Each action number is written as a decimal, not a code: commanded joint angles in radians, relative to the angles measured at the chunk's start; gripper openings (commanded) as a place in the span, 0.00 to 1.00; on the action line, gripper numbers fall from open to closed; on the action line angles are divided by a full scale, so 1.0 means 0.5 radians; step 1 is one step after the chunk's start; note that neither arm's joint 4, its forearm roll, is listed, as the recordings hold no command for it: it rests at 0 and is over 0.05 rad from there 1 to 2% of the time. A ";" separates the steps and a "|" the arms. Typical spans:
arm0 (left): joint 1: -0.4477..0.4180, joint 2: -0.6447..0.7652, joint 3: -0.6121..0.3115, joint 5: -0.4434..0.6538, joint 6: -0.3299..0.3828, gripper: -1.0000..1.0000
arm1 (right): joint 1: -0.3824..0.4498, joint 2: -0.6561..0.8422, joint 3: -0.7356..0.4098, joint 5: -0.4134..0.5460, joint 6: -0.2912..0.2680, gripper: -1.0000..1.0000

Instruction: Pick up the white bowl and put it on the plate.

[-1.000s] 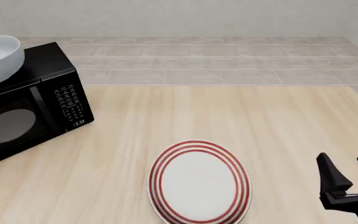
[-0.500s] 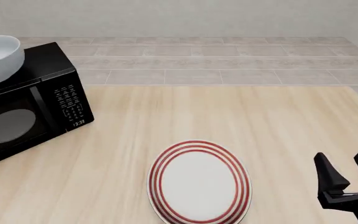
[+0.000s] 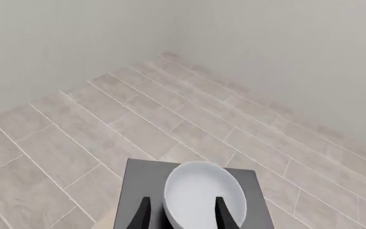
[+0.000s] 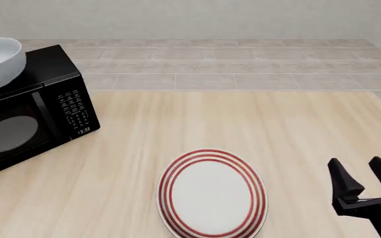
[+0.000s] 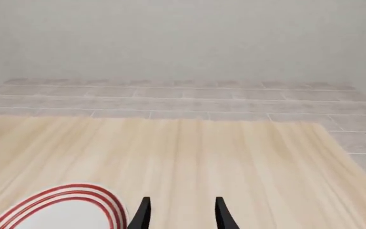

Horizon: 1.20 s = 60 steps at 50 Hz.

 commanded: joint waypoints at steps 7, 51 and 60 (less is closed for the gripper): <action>0.043 0.378 -0.265 0.080 0.067 1.00 | 0.043 0.031 0.000 -0.023 -0.017 1.00; -0.001 0.785 -0.226 -0.111 0.249 1.00 | 0.057 0.618 0.000 -0.551 -0.011 1.00; -0.067 0.894 -0.183 -0.175 0.248 1.00 | 0.050 0.618 0.000 -0.548 -0.003 1.00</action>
